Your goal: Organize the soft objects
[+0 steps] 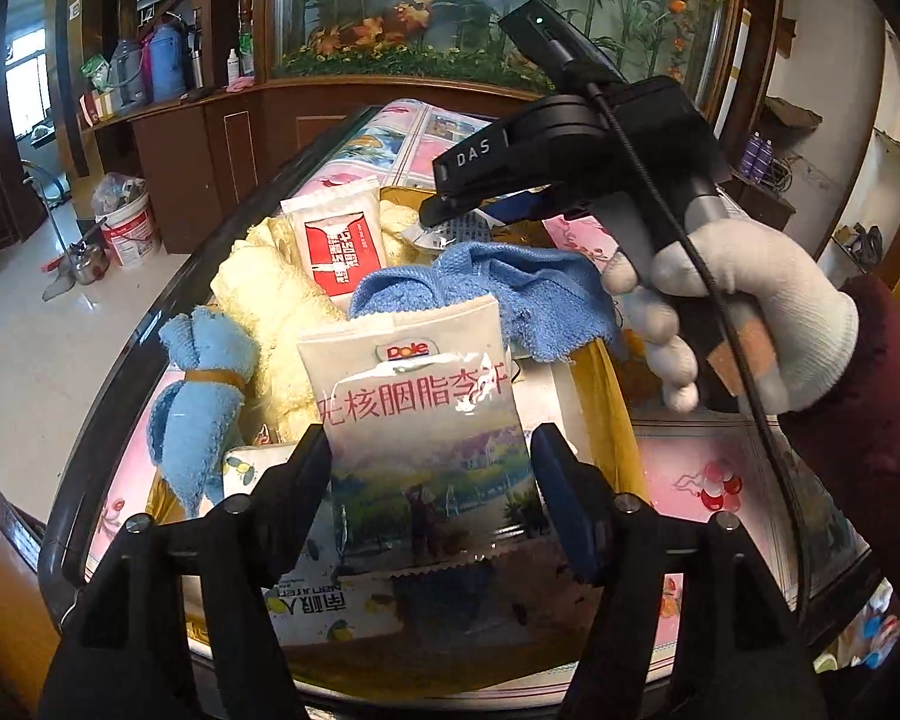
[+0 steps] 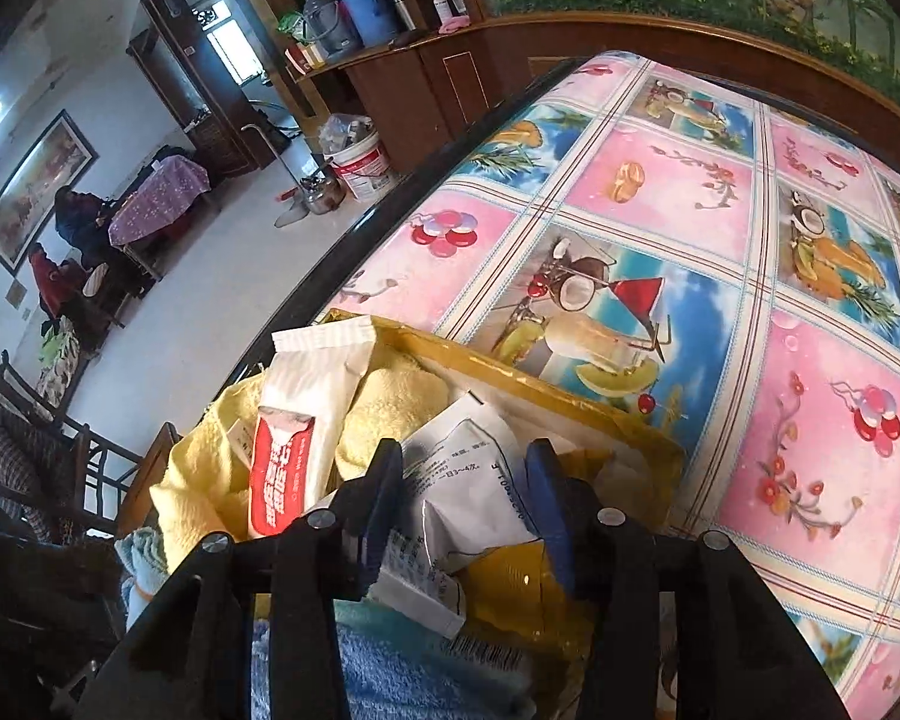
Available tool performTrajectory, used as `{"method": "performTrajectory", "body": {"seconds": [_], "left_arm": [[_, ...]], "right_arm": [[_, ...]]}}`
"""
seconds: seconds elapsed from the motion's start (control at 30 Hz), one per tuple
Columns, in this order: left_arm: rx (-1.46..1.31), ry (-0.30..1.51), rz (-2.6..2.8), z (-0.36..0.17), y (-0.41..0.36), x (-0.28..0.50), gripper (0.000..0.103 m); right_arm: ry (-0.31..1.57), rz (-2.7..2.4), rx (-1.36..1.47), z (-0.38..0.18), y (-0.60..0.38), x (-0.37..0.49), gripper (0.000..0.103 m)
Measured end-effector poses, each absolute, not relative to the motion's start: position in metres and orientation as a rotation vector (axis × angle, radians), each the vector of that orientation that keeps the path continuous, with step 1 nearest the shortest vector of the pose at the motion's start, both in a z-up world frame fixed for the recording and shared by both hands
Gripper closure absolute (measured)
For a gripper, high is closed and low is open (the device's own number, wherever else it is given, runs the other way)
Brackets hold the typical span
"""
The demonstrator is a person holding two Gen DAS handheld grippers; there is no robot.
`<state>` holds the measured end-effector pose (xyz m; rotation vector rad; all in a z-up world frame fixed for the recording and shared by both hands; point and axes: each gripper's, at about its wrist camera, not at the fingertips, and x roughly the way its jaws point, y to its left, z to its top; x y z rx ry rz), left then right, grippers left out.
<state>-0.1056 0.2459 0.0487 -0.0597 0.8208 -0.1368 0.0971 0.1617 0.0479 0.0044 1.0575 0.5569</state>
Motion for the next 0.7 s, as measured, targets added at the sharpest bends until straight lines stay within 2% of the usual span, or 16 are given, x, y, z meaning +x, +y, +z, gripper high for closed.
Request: {"method": "performTrajectory", "body": {"seconds": [0.13, 0.27, 0.43, 0.53, 0.63, 0.7], "left_arm": [[-0.091, 0.831, -0.165, 0.051, 0.25, -0.113, 0.035], [-0.147, 0.817, -0.172, 0.056, 0.259, -0.122, 0.035], [-0.098, 0.667, -0.043, 0.087, 0.259, -0.142, 0.035], [-0.057, 0.491, 0.118, 0.121, 0.255, -0.168, 0.012], [-0.056, 0.33, 0.14, 0.145, 0.248, -0.194, 0.0], [-0.071, 0.3, 0.155, 0.15, 0.248, -0.201, 0.0]], "right_arm": [[1.038, 0.561, 0.039, 0.062, 0.152, 0.092, 0.053], [0.92, 0.533, 0.02, 0.096, 0.127, 0.067, 0.03], [0.869, 0.523, 0.074, 0.111, 0.088, 0.03, 0.028], [0.854, 0.523, 0.115, 0.114, 0.068, 0.004, 0.028], [0.831, 0.527, 0.116, 0.116, 0.057, -0.023, 0.028], [0.828, 0.551, 0.098, 0.116, 0.058, -0.038, 0.027]]}}
